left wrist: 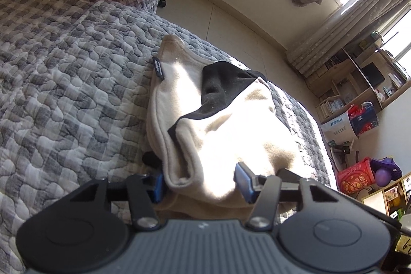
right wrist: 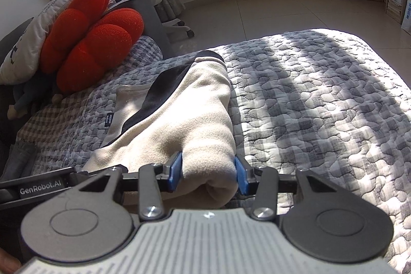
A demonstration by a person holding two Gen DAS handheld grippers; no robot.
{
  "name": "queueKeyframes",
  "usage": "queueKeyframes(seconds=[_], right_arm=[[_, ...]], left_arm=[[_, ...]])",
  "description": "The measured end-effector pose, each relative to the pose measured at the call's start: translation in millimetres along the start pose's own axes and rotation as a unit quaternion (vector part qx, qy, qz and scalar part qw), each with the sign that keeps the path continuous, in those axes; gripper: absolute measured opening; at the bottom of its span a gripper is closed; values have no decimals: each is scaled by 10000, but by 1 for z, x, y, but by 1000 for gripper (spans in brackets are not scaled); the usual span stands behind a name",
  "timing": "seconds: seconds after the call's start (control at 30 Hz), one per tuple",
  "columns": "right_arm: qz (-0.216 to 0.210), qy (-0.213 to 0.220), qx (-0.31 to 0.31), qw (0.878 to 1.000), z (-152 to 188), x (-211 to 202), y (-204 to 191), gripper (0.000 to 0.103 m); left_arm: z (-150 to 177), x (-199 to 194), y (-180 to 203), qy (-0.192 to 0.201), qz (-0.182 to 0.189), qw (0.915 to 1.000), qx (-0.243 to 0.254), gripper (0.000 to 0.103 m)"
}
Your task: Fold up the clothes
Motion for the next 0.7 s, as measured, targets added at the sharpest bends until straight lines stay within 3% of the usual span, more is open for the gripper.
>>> queueKeyframes(seconds=[0.13, 0.2, 0.3, 0.43, 0.7], right_arm=[[193, 141, -155, 9996, 7, -6, -7, 44], [284, 222, -224, 9991, 9, -8, -11, 43], [389, 386, -321, 9980, 10, -13, -16, 42], [386, 658, -345, 9965, 7, -27, -24, 41], [-134, 1106, -114, 9937, -11, -65, -27, 40]], left_arm=[[0, -5, -2, 24, -8, 10000, -85, 40], [-2, -9, -4, 21, -11, 9999, -145, 27], [-5, -14, -5, 18, 51, 9998, -213, 19], [-8, -24, -3, 108, 94, 9997, -180, 15], [-12, -56, 1, 235, 317, 9992, -113, 14]])
Point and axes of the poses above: each gripper's, at about its wrist camera, not at the fingertips, and x roughly the way its jaws point, y to its right, z to its underside, the point moved 5 cm from there along x, roughly the way its jaws point, and after that the axes turned 10 degrees about -y, right-handed, at the moved point
